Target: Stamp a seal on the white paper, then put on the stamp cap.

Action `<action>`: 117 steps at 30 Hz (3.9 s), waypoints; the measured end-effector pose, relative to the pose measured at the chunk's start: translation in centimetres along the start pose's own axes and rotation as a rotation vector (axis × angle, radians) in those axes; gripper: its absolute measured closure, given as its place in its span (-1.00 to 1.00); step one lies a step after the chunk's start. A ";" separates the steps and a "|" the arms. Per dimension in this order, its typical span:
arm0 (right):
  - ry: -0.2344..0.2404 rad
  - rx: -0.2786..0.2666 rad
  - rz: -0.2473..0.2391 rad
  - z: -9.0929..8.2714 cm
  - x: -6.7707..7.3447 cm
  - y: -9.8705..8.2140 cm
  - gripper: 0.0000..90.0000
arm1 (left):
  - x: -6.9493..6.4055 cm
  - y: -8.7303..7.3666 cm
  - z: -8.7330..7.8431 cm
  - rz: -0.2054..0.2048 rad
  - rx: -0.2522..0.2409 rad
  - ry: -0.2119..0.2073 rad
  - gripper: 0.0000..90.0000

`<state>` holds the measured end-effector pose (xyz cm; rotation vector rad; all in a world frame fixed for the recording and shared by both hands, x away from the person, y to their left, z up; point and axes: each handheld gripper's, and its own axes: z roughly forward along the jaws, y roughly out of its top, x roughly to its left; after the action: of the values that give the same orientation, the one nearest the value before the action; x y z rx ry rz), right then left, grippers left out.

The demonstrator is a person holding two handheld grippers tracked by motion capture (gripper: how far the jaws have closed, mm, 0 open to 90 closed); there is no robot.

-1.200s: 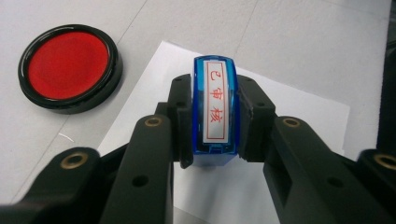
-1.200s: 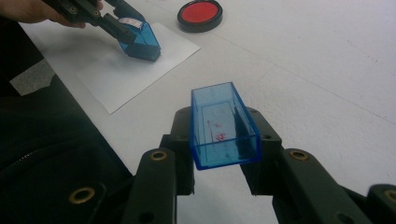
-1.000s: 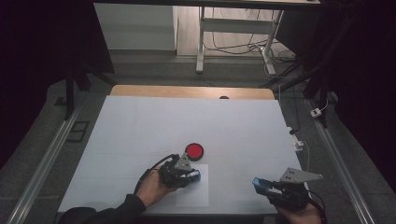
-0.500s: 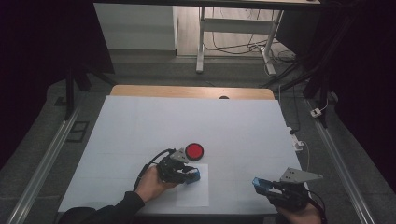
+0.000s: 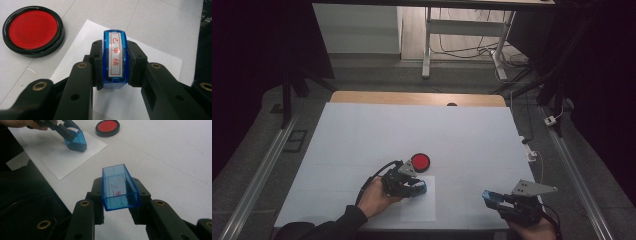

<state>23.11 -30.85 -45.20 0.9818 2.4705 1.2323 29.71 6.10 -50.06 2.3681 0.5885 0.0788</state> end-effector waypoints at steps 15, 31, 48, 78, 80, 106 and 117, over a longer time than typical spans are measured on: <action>-0.001 0.000 0.000 0.0 0.0 0.0 0.53 | -0.4 0.3 -0.1 0.019 0.002 0.004 0.56; 0.001 0.000 0.003 0.0 0.0 0.0 0.53 | -0.3 0.5 -1.9 0.024 -0.053 -0.008 0.56; -0.003 0.002 0.003 0.0 0.0 0.0 0.53 | 0.5 0.4 -4.2 0.013 -0.110 -0.040 0.56; 0.003 0.000 0.001 0.0 0.0 0.0 0.53 | 1.1 0.2 -7.4 -0.005 -0.235 -0.084 0.56; 0.003 0.000 0.000 0.0 0.0 0.0 0.53 | 1.1 0.2 -7.5 0.000 -0.241 -0.085 0.56; 0.018 -0.027 -0.010 0.0 0.3 0.5 0.53 | 0.9 0.3 -7.8 0.027 -0.256 -0.079 0.56; 0.061 -0.036 -0.053 1.0 1.2 1.6 0.53 | 0.9 0.4 -7.9 0.040 -0.255 -0.076 0.56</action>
<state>23.43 -28.79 -44.49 0.8763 2.4938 1.3039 28.97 11.04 -43.86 2.1251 0.4657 0.0763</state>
